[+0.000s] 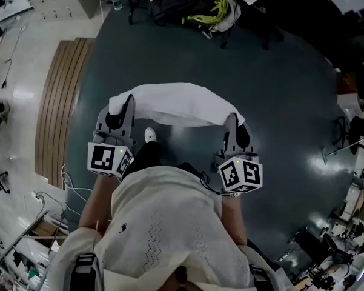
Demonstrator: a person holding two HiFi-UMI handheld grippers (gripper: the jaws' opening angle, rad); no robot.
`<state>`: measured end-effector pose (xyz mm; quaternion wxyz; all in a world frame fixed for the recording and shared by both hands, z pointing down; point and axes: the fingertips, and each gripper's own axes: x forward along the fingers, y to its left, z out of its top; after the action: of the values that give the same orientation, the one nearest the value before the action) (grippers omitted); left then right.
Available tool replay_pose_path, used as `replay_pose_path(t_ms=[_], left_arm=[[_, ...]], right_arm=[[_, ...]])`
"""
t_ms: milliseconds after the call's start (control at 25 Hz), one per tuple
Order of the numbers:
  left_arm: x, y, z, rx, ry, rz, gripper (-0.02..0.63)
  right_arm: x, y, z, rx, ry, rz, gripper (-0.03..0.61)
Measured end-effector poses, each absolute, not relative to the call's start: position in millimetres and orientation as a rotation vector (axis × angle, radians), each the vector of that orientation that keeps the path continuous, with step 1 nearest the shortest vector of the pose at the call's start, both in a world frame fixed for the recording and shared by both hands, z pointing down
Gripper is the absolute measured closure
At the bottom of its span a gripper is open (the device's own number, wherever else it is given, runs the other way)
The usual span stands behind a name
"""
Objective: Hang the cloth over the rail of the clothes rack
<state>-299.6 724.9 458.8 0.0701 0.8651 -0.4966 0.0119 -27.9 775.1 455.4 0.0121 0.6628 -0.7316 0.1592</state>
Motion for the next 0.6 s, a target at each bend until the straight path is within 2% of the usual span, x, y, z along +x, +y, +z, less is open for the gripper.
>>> replay_pose_path(t_ms=[320, 600], left_arm=[[-335.2, 631.6, 466.0, 2.576, -1.469, 0.053, 0.589], [-320.6, 551.6, 474.1, 2.598, -1.467, 0.096, 0.589]], right_arm=[[-63.8, 701.3, 470.5, 2.094, -2.213, 0.545, 0.560], [-53.3, 617.1, 480.7, 2.075, -2.224, 0.520, 0.559]])
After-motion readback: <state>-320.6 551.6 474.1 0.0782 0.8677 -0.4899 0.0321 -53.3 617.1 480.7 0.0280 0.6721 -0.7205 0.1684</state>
